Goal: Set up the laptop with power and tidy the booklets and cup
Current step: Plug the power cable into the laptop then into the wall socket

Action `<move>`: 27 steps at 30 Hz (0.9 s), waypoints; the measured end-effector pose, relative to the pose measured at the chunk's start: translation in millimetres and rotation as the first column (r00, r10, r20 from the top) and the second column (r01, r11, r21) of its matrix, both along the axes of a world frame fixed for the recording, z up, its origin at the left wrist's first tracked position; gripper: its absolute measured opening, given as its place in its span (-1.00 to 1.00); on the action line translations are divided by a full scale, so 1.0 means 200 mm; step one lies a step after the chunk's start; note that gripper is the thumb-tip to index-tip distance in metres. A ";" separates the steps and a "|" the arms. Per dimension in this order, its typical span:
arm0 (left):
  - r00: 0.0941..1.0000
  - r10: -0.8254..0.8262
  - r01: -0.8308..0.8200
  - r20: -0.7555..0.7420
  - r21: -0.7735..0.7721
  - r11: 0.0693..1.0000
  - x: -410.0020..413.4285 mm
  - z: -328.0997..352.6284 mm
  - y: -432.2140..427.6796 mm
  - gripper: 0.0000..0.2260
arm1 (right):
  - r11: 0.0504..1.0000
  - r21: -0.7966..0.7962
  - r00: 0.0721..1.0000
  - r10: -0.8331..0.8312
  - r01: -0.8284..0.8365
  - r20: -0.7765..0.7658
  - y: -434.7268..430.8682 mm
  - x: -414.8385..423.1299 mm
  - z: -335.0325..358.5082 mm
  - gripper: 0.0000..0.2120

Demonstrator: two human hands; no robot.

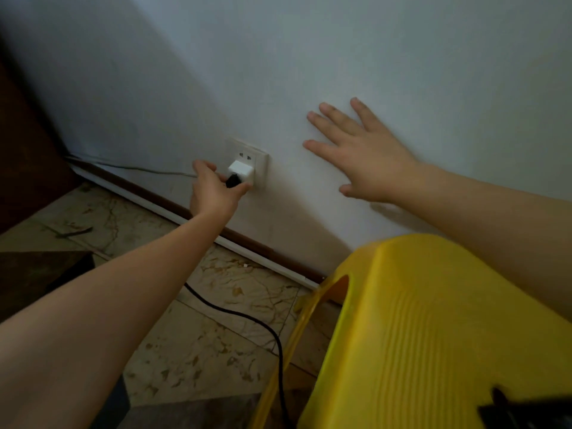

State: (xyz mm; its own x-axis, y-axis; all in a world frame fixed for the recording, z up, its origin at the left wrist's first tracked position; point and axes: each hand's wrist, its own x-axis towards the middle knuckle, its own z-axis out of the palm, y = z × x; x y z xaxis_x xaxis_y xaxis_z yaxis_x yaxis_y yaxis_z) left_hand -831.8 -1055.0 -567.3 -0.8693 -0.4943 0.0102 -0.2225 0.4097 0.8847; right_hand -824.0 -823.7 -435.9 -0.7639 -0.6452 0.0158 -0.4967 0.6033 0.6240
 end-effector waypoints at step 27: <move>0.974 -0.226 0.215 0.024 0.218 0.952 0.72 0.35 -0.22 -0.66 | 0.762 -0.623 0.946 0.041 0.179 0.322 -0.41 0.60 0.17 -0.28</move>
